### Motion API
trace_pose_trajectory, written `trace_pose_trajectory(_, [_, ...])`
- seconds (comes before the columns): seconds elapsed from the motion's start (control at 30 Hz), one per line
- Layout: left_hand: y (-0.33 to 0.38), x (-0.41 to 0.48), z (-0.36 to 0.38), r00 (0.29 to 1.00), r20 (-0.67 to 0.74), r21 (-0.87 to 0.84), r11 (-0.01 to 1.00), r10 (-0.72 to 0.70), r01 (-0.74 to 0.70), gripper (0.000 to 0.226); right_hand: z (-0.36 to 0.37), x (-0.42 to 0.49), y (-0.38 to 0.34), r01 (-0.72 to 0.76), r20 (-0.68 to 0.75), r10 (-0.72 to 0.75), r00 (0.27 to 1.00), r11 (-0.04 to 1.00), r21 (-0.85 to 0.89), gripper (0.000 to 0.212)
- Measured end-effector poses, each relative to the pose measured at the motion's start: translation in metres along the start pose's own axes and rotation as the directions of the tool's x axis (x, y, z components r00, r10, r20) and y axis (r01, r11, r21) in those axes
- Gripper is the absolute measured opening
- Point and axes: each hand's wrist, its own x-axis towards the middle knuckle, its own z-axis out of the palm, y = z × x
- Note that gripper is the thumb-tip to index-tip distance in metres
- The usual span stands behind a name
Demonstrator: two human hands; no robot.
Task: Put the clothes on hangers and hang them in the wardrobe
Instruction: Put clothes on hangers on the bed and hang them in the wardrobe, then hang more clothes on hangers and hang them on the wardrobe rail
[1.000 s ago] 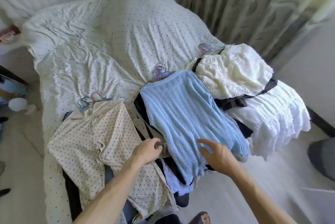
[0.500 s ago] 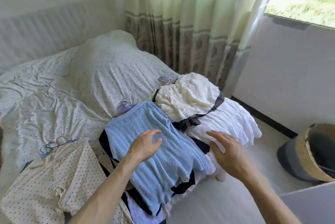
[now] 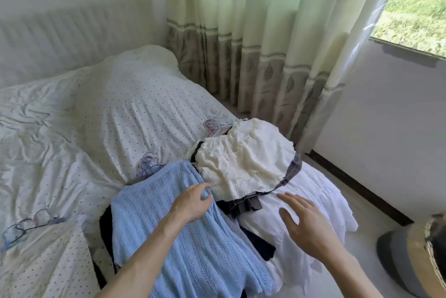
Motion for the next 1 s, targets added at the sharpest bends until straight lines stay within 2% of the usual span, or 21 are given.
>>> trace_pose_trajectory(0.13, [-0.007,0.084,0.008,0.989,0.109,0.005,0.995,-0.095,0.095,0.048,0.024,0.086,0.024,-0.06,0.187,0.07,0.98,0.996,-0.059,0.049])
trace_pose_trajectory(0.23, [-0.018,0.151,0.013,0.969,0.174,0.007,0.985,-0.173,0.174,0.05,0.048,0.145,0.04,-0.083,0.344,0.117,0.932,0.99,-0.112,0.054])
trace_pose_trajectory(0.37, [-0.031,0.233,0.011,0.939,0.227,-0.033,0.962,-0.259,0.273,0.06,0.078,0.207,0.057,-0.091,0.462,0.17,0.871,0.978,-0.189,0.06])
trace_pose_trajectory(0.5, [-0.04,0.306,0.012,0.933,0.164,-0.043,0.943,-0.32,0.331,0.061,0.114,0.244,0.076,-0.122,0.523,0.226,0.822,0.967,-0.225,0.064])
trace_pose_trajectory(0.6, [-0.051,0.352,0.017,0.926,0.108,-0.055,0.928,-0.361,0.368,0.074,0.146,0.256,0.094,-0.15,0.555,0.261,0.79,0.96,-0.238,0.064])
trace_pose_trajectory(0.7, [-0.062,0.386,0.026,0.917,0.067,-0.13,0.908,-0.394,0.399,0.078,0.172,0.254,0.107,-0.159,0.589,0.289,0.755,0.952,-0.263,0.065])
trace_pose_trajectory(0.83, [-0.062,0.406,0.037,0.876,0.095,-0.171,0.859,-0.472,0.482,0.077,0.182,0.25,0.112,-0.169,0.609,0.303,0.733,0.948,-0.268,0.066])
trace_pose_trajectory(1.0, [-0.054,0.393,0.036,0.855,-0.033,-0.307,0.819,-0.518,0.484,0.062,0.173,0.249,0.115,-0.201,0.65,0.296,0.7,0.955,-0.219,0.065])
